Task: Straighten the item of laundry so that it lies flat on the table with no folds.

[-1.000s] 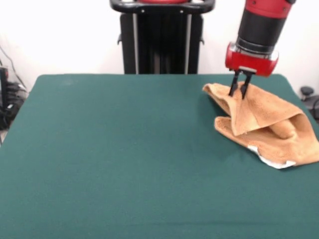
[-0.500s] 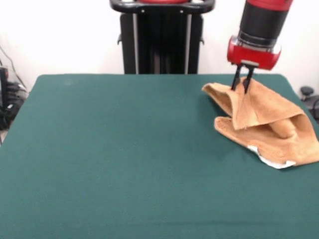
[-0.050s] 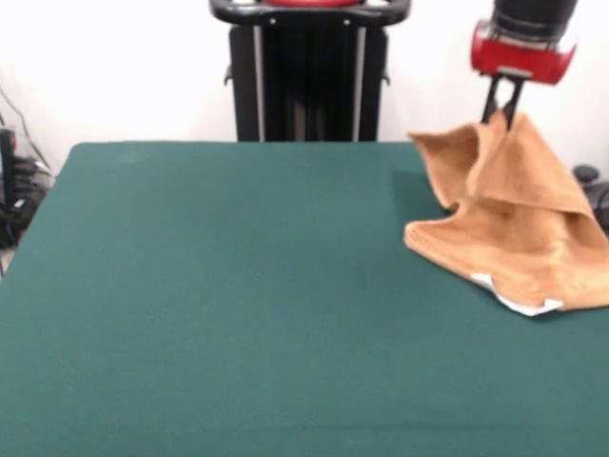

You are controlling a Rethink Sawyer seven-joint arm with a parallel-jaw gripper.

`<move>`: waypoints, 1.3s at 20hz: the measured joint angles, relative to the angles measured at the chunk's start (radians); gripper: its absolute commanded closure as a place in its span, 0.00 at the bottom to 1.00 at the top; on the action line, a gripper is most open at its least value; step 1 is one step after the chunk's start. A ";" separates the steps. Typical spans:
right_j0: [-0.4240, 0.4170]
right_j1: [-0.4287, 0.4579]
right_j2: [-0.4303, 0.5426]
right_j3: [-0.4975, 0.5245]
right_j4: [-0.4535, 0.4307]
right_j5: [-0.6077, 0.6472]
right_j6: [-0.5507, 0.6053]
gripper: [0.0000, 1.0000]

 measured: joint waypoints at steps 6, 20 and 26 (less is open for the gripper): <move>0.012 -0.015 0.005 0.002 0.030 0.020 0.102 1.00; -0.060 -0.014 0.082 0.080 0.065 -0.087 0.130 1.00; -0.075 -0.011 0.104 0.088 0.064 -0.101 0.130 1.00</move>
